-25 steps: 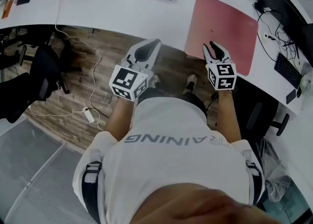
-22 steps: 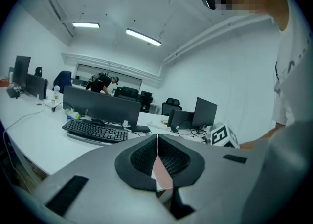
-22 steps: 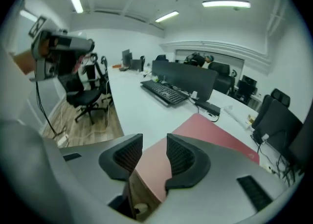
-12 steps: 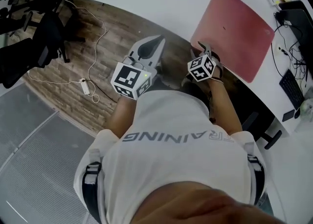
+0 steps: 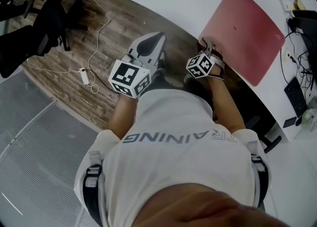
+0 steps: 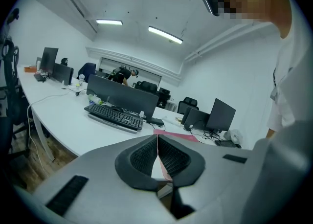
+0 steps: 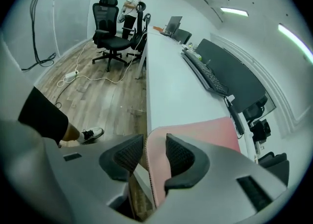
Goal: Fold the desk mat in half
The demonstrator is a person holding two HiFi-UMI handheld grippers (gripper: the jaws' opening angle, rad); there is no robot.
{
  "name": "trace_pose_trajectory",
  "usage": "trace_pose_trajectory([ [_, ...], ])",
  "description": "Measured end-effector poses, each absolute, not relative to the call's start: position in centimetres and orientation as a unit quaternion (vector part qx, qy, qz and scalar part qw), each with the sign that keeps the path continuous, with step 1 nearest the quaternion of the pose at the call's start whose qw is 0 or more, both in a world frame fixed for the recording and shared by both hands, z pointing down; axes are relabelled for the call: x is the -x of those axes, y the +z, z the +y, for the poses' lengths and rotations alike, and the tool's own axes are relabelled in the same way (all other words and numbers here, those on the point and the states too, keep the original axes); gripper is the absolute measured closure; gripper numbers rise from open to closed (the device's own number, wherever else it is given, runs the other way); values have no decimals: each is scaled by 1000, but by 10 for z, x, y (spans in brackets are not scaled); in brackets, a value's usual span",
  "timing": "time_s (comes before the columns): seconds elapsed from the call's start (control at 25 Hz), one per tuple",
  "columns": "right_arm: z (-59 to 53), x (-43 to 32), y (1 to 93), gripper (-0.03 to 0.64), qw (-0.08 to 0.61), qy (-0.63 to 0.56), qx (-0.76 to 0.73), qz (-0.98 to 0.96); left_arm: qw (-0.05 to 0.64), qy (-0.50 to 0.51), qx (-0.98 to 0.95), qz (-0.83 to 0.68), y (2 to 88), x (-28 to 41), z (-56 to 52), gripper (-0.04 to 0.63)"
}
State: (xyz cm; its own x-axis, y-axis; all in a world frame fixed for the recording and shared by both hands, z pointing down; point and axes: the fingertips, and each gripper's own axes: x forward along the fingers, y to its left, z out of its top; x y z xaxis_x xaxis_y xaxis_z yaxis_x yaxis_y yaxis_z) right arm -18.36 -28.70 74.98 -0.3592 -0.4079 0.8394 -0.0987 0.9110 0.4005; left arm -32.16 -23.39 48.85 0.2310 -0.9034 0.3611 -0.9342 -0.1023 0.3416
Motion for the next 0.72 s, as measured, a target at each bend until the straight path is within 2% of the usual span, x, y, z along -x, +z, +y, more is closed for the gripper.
trace_pose_trajectory([
  [0.16, -290, 183, 740, 508, 536, -128, -171, -817, 255, 33, -743, -618, 487, 325, -236, 563],
  [0.24, -291, 183, 728, 574, 525, -131, -183, -821, 252, 35, -746, -615, 485, 325, -238, 563],
  [0.52, -314, 171, 676, 581, 455, -35, -259, -851, 237, 37, -769, -593, 470, 307, -253, 563],
  [0.72, -341, 131, 633, 581, 421, -42, -322, -847, 228, 43, -794, -562, 460, 271, -273, 563],
])
